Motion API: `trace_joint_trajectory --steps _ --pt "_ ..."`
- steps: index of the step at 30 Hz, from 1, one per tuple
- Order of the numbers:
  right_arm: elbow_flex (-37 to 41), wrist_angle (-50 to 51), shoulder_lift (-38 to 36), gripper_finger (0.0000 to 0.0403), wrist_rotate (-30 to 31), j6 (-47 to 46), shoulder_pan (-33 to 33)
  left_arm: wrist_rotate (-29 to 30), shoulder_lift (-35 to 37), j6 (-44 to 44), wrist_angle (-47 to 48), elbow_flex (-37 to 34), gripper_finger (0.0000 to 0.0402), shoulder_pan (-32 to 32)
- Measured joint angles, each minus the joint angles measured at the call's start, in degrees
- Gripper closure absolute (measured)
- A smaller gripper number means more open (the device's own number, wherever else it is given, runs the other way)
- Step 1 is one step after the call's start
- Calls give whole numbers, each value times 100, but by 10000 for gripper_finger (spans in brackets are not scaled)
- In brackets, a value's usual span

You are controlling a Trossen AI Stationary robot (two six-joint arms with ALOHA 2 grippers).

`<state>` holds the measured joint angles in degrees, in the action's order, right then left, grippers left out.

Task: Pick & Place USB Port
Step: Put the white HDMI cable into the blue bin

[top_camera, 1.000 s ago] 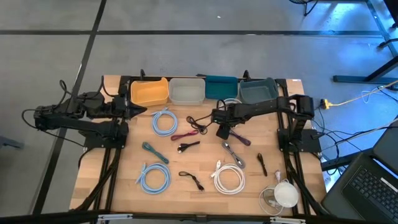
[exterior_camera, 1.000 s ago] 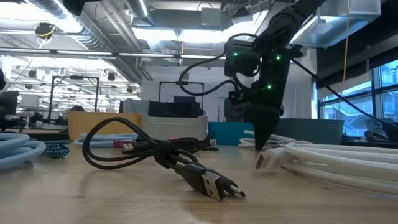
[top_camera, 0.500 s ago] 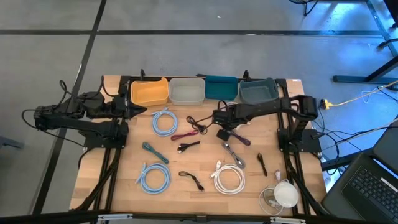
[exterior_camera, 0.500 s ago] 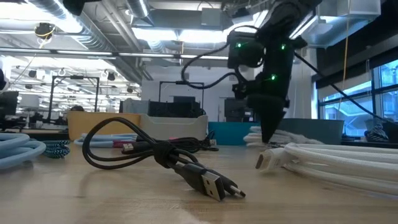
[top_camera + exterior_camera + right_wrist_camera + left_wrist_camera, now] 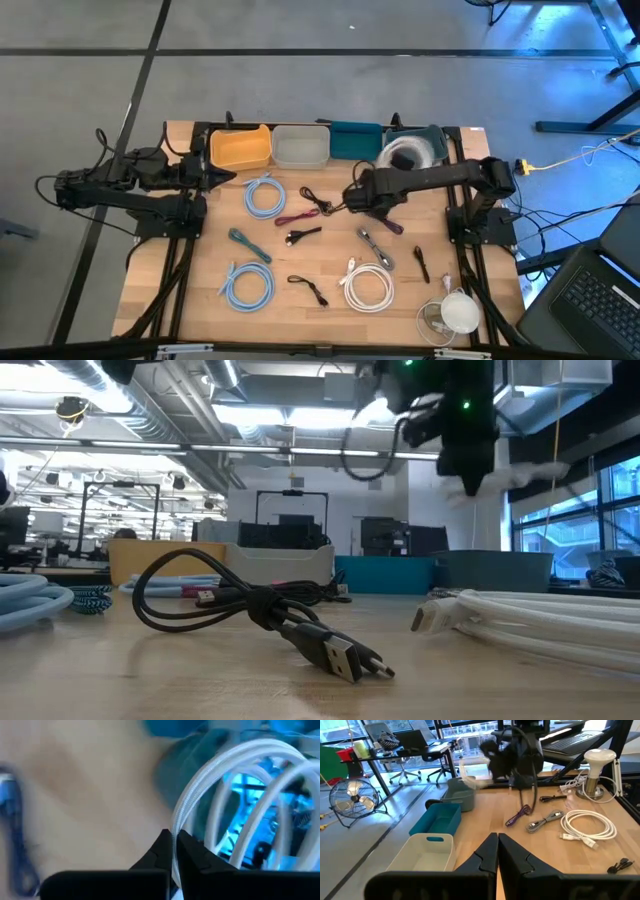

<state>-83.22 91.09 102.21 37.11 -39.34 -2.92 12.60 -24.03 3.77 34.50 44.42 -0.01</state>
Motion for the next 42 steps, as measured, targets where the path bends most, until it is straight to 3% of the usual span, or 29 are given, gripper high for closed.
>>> trace_joint_trajectory --steps 4,10,18,22,27,35,42 --pt "265 -707 -701 395 22 526 239 0 0 46 -6 0 400 2" --pt "578 -556 -1642 395 -90 916 1014 -7 -13 51 1 0 396 2" --pt "585 -1055 -2316 395 -2394 3232 2848 -10 -13 203 -2 0 400 2" --pt "585 -1073 -2224 395 -3242 3950 3718 -17 -13 201 -2 0 398 2" --pt "585 -1077 -1873 395 -3709 4643 4341 -31 -13 160 -3 0 401 2" --pt "376 -1126 -1112 395 -4262 5206 4701 -31 -13 153 -4 0 400 2" --pt "36 -1121 -484 395 -4306 5456 4882 -31 -13 153 -2 0 398 2"
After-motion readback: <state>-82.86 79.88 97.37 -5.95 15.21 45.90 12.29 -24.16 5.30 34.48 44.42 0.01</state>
